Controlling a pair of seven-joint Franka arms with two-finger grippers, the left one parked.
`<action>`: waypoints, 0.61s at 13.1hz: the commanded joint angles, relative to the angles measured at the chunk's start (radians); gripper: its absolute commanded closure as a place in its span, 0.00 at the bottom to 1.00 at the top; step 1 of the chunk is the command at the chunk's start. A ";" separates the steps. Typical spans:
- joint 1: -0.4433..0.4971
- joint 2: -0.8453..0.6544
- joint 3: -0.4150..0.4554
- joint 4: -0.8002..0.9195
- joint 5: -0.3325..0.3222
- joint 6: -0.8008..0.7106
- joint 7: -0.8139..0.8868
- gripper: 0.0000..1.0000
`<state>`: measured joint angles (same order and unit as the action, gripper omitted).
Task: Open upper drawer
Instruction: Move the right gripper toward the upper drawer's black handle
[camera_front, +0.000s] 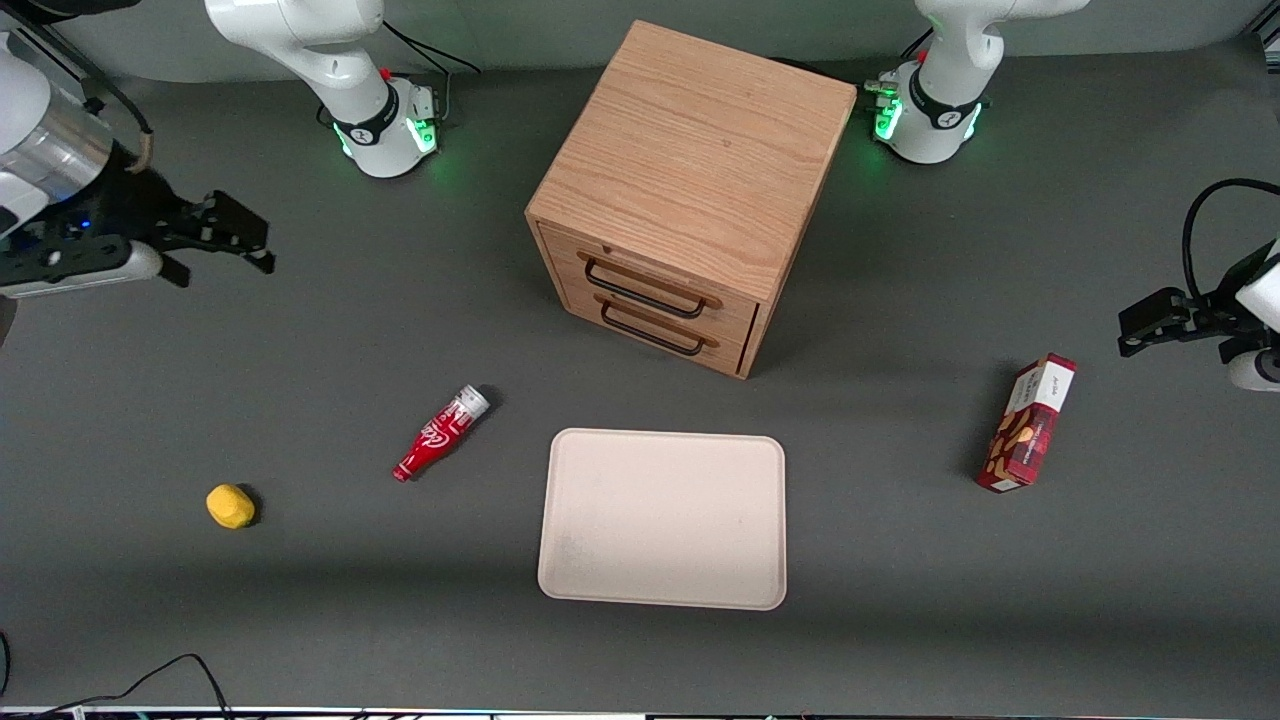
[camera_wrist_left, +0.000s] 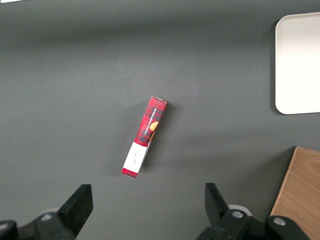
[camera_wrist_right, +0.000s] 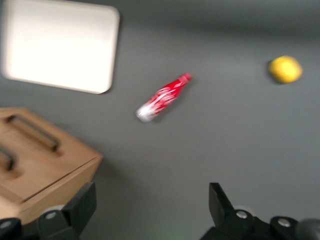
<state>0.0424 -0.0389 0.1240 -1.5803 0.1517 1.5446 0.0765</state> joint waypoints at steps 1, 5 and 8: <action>-0.001 0.034 0.006 0.028 0.103 -0.043 -0.046 0.00; 0.001 0.079 0.101 0.037 0.135 -0.041 -0.220 0.00; 0.004 0.100 0.178 0.039 0.138 -0.029 -0.338 0.00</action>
<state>0.0460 0.0309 0.2635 -1.5772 0.2689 1.5256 -0.1716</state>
